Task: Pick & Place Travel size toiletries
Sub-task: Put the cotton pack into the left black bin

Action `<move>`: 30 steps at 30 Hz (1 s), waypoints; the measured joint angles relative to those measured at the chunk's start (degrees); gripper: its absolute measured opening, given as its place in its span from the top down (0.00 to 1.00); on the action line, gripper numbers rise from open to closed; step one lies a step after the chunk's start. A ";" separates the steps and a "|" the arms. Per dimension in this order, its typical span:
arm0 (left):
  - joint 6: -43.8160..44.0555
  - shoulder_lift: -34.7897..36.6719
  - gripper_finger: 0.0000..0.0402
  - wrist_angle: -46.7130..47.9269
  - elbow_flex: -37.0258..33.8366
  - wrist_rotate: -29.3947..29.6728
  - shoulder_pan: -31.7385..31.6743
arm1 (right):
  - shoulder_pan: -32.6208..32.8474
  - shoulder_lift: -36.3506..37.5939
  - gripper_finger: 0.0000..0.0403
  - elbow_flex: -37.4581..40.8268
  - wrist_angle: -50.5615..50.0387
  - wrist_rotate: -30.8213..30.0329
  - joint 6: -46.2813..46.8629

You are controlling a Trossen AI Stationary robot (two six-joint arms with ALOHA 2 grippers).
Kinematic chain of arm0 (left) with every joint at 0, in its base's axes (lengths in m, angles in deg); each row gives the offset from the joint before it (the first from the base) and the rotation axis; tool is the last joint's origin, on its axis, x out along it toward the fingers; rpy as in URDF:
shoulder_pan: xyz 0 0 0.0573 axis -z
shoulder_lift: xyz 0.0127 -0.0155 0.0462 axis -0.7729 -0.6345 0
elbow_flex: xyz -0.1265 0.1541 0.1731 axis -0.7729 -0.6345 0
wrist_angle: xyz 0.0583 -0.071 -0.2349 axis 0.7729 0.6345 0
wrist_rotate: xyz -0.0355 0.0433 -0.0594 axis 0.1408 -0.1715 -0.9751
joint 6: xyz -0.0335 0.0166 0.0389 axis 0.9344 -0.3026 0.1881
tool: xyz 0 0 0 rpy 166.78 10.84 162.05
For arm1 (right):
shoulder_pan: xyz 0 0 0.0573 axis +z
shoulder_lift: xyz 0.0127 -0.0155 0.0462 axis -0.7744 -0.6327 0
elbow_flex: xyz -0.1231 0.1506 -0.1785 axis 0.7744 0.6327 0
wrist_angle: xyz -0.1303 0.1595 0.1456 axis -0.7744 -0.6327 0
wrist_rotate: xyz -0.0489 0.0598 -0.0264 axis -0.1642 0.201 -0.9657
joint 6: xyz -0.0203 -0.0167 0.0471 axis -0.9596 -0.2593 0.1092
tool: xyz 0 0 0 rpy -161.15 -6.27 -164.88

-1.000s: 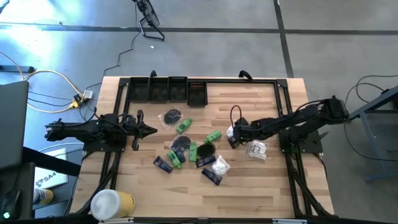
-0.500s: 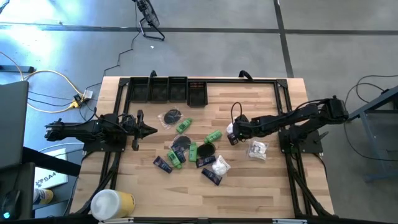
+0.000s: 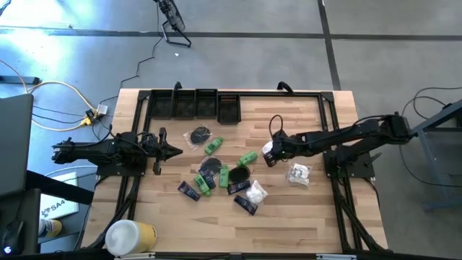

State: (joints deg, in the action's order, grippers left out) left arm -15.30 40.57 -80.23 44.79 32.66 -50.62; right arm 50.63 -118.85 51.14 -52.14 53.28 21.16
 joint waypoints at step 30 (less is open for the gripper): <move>0.00 0.00 1.00 0.01 0.00 -0.01 0.00 | 0.11 7.04 0.98 0.00 -26.36 3.66 11.44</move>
State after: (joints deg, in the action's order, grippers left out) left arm -15.30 40.57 -80.22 44.79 32.65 -50.62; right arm 50.74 -111.81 51.14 -78.50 56.94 32.59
